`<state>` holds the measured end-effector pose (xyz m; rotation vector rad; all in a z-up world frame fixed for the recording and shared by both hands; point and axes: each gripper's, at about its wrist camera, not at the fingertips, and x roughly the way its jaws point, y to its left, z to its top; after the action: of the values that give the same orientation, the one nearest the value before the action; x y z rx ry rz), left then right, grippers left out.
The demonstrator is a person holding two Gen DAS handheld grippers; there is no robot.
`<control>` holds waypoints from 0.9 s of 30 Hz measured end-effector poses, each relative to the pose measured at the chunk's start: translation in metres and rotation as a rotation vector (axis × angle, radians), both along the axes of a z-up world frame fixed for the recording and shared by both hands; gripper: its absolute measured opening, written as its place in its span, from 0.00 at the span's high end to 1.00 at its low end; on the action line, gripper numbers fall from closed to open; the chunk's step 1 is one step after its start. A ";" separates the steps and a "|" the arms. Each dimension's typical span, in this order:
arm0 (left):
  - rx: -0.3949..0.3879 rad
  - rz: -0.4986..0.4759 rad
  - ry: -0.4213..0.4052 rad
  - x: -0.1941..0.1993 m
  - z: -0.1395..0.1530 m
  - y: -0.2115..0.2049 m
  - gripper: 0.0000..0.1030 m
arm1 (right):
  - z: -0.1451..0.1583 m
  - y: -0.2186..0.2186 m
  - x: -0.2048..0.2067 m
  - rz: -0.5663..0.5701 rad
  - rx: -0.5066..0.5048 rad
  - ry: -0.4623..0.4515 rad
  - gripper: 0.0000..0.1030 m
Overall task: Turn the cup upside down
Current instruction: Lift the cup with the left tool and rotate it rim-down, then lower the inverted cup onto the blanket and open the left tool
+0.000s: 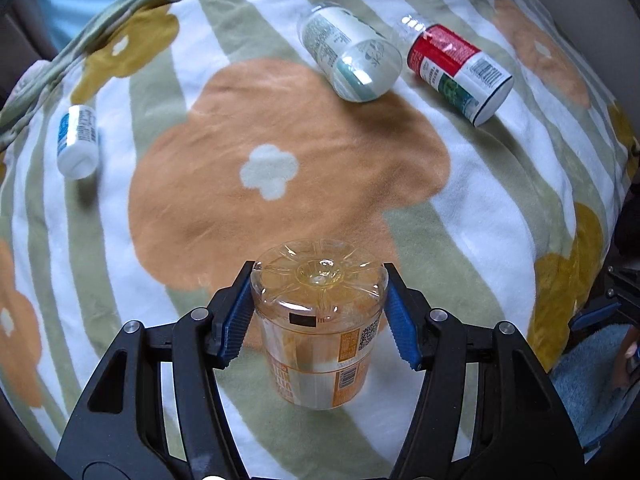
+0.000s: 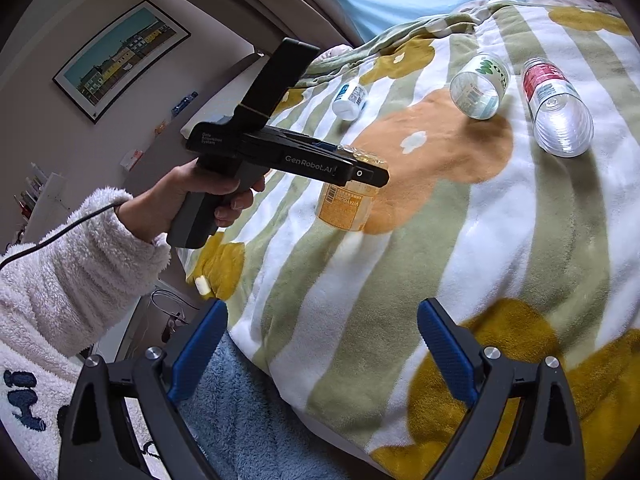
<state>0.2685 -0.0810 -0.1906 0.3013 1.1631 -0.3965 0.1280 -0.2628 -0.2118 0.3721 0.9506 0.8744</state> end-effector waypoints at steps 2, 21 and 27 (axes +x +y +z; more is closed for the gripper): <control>-0.051 0.041 -0.067 -0.019 0.002 0.003 0.45 | 0.000 0.000 0.000 -0.003 -0.002 0.002 0.08; -0.271 0.319 -0.345 -0.055 -0.035 0.020 0.45 | -0.003 -0.005 0.003 -0.047 -0.005 0.022 0.08; -0.279 0.325 -0.339 -0.058 -0.035 0.021 0.45 | -0.003 -0.005 0.003 -0.046 -0.008 0.023 0.08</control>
<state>0.2108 -0.0601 -0.2260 -0.0651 0.7925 -0.2067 0.1310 -0.2678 -0.2143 0.3961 0.9634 0.8260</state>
